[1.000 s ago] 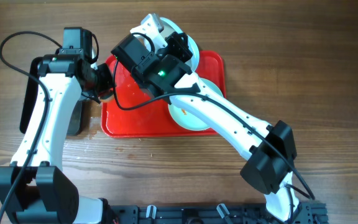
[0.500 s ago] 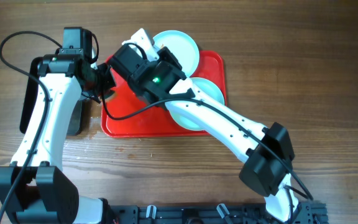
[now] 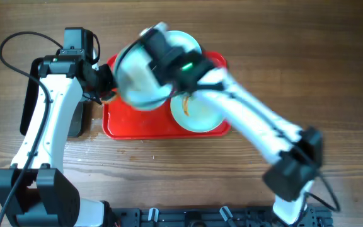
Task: Clean dirty plates on tray and stack at the side
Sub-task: 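Lift the cleaned plate with the right gripper and place it right of the tray, then move the right gripper back to grip the next plate's rim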
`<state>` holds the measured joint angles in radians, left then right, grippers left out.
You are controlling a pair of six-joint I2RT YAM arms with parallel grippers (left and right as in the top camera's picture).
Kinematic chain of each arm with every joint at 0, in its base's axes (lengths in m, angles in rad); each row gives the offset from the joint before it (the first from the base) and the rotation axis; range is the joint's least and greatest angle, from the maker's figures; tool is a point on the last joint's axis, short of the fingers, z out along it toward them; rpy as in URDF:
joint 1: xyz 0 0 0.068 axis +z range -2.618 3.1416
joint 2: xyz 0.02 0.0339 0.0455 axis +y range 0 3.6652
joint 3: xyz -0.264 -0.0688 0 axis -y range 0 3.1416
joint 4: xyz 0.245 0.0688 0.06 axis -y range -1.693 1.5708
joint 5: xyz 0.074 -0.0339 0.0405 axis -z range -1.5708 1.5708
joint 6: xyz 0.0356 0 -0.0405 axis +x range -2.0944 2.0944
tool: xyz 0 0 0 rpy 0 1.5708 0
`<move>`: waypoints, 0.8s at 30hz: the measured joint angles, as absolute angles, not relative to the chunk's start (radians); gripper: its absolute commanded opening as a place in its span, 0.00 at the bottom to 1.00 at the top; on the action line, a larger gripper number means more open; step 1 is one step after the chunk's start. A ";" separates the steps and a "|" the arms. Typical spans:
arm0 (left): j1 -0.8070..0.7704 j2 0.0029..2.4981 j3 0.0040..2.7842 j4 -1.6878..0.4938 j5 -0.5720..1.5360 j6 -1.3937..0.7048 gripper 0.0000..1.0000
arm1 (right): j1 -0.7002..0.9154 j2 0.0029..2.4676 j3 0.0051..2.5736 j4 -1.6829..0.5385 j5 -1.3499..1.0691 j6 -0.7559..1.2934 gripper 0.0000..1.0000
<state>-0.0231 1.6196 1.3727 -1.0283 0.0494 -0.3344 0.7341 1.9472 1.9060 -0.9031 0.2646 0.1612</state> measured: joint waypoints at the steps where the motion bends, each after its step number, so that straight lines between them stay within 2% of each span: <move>1: -0.023 1.620 1.373 -1.028 0.049 -0.334 0.04 | 0.661 1.919 1.906 -0.902 0.171 0.162 0.04; 4: -0.023 1.620 1.373 -1.028 0.049 -0.334 0.04 | 0.341 1.891 1.902 -0.913 -0.122 0.168 0.04; 9: -0.023 1.620 1.373 -1.028 0.049 -0.334 0.04 | -0.018 1.891 1.775 -0.908 -0.255 0.172 0.04; 15: -0.023 1.620 1.373 -1.026 0.049 -0.335 0.04 | -0.294 1.895 1.347 -0.610 -0.275 0.261 0.04; 18: -0.023 1.620 1.373 -1.026 0.049 -0.335 0.04 | -0.331 1.895 1.277 -0.560 -0.260 0.323 0.05; 19: -0.023 1.620 1.373 -1.026 0.049 -0.334 0.04 | -0.331 1.895 1.266 -0.558 -0.237 0.336 0.22; 20: -0.023 1.620 1.373 -1.025 0.049 -0.334 0.04 | -0.331 1.895 1.261 -0.560 -0.209 0.345 0.47; 21: -0.023 1.620 1.373 -1.024 0.049 -0.335 0.04 | -0.330 1.895 1.259 -0.560 -0.180 0.364 0.61; 22: -0.023 1.620 1.373 -1.024 0.049 -0.335 0.04 | -0.331 1.894 1.259 -0.567 -0.168 0.380 0.66; 24: -0.023 1.620 1.373 -1.023 0.049 -0.334 0.04 | -0.331 1.895 1.259 -0.572 -0.210 0.374 0.65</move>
